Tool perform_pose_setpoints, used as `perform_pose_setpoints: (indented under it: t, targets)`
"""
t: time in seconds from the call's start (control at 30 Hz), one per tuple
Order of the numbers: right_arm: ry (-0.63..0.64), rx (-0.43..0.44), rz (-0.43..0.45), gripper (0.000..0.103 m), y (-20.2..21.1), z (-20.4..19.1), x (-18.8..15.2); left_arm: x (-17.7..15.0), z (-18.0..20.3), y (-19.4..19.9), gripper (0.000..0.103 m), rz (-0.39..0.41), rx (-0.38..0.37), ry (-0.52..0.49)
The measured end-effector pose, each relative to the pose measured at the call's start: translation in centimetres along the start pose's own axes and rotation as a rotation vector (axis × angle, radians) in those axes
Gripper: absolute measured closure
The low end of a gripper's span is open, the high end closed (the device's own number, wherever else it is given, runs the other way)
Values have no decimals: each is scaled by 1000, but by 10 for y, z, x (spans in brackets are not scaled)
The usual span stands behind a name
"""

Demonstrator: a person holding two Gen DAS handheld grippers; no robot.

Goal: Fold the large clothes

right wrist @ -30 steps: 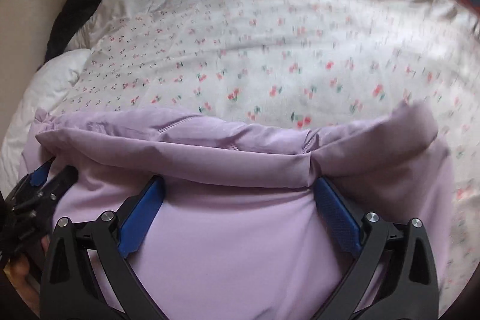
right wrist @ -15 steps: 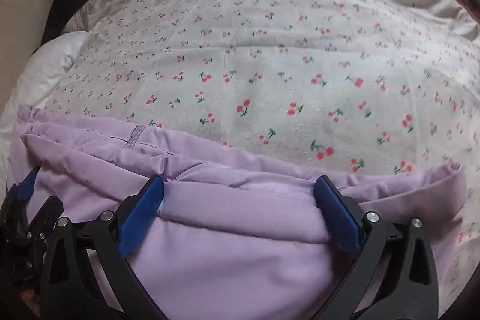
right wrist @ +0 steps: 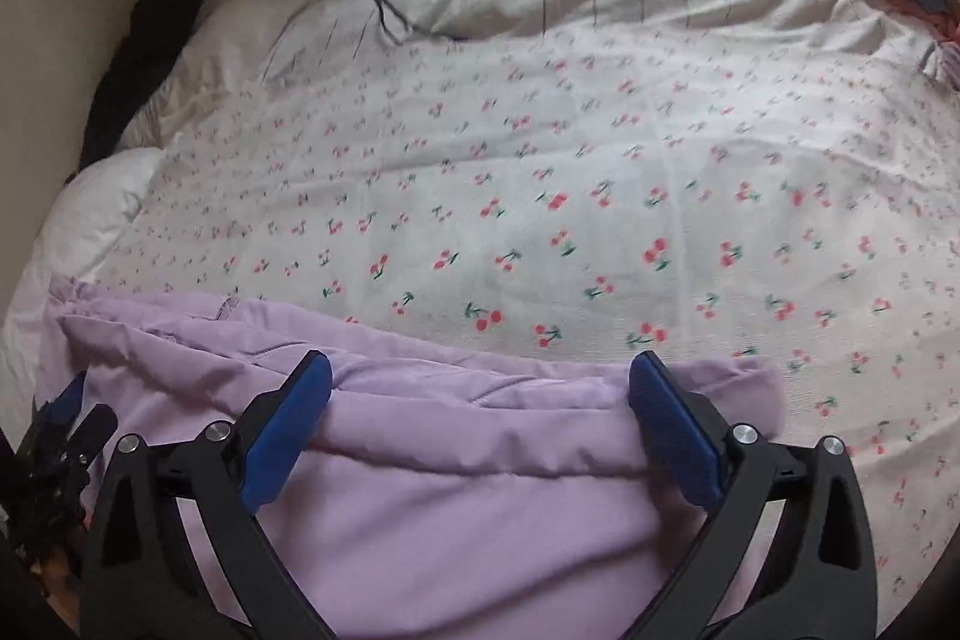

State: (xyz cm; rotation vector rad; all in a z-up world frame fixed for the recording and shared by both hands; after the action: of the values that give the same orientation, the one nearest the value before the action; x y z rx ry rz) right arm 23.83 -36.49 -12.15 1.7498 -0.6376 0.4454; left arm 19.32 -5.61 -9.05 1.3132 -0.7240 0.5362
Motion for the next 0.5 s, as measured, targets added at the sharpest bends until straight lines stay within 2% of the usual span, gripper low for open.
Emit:
perform_pose_setpoints:
  t: [0.07,0.1,0.13,0.27,0.33,0.43,0.5]
  targets:
    - [-88,59,-28,7,-14,24,-21,0,1,2,10,4,-12,2]
    - [-124,106,-19,7,-17,29,-26,1,3,4,10,9,-20,1]
    - [-126,112,-4,7,-13,29,-25,1,4,6,10,19,-16,-5]
    - [-115,134,52,7,18,20,-11,0,5,9,9,39,5,-21]
    - [-111,181,150,7,71,9,-13,1,5,12,9,55,5,-22]
    - [-99,130,197,7,92,19,-43,2,5,12,9,59,4,-22]
    - [-167,114,152,7,72,42,-71,1,6,13,9,57,-5,-19]
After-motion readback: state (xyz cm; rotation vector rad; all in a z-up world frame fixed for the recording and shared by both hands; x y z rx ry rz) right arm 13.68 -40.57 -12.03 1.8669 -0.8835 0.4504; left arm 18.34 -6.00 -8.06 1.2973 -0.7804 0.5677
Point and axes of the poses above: each gripper's, at about its wrist camera, not at the fingertips, and y roughly against the way its jaws point, z to its right, x to its top, the point moved 8 cm from there along -y, roughly the way its jaws point, and after that the axes turned 4 degrees about x, right-handed, at the moved point
